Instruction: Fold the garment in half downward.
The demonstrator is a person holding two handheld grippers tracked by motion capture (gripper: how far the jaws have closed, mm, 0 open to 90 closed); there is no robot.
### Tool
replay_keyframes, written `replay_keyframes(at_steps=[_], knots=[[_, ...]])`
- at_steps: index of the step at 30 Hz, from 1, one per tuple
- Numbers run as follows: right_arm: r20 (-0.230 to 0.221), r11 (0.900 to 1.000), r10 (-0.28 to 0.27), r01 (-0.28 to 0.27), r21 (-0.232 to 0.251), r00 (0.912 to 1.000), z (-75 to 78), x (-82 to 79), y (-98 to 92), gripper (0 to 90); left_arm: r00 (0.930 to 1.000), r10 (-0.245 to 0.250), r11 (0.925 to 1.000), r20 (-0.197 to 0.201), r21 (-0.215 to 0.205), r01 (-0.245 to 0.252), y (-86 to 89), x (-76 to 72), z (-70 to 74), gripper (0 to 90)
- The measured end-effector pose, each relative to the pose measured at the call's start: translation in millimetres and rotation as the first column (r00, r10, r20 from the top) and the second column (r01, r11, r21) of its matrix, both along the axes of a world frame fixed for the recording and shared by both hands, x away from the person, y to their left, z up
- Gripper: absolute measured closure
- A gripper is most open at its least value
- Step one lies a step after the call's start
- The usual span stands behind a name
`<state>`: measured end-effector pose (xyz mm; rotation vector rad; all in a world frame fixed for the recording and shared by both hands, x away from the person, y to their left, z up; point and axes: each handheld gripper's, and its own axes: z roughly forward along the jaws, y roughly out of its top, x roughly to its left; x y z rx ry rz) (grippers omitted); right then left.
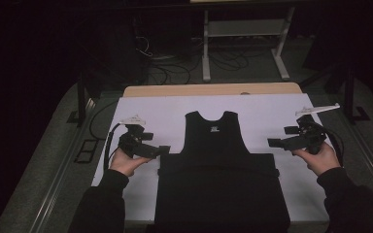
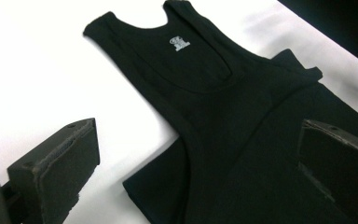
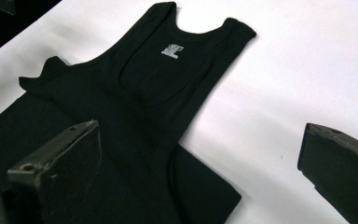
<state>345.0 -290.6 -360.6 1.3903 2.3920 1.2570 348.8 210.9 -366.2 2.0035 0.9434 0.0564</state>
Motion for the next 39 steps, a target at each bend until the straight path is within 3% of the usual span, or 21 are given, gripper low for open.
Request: replay_keyframes(at_steps=[16,39], knots=[[-0.010,1.000,0.009,-0.009,0.000,0.9999,5.0,25.5,6.5,0.0,0.9997,-0.024,0.9997,0.008,0.009,0.023,-8.0,22.8,12.2,0.0],[-0.023,1.000,0.016,-0.016,0.011,0.9996,11.9,56.7,16.9,0.0,0.9996,-0.029,0.9996,-0.001,0.001,0.029,-18.1,53.2,14.4,0.0]])
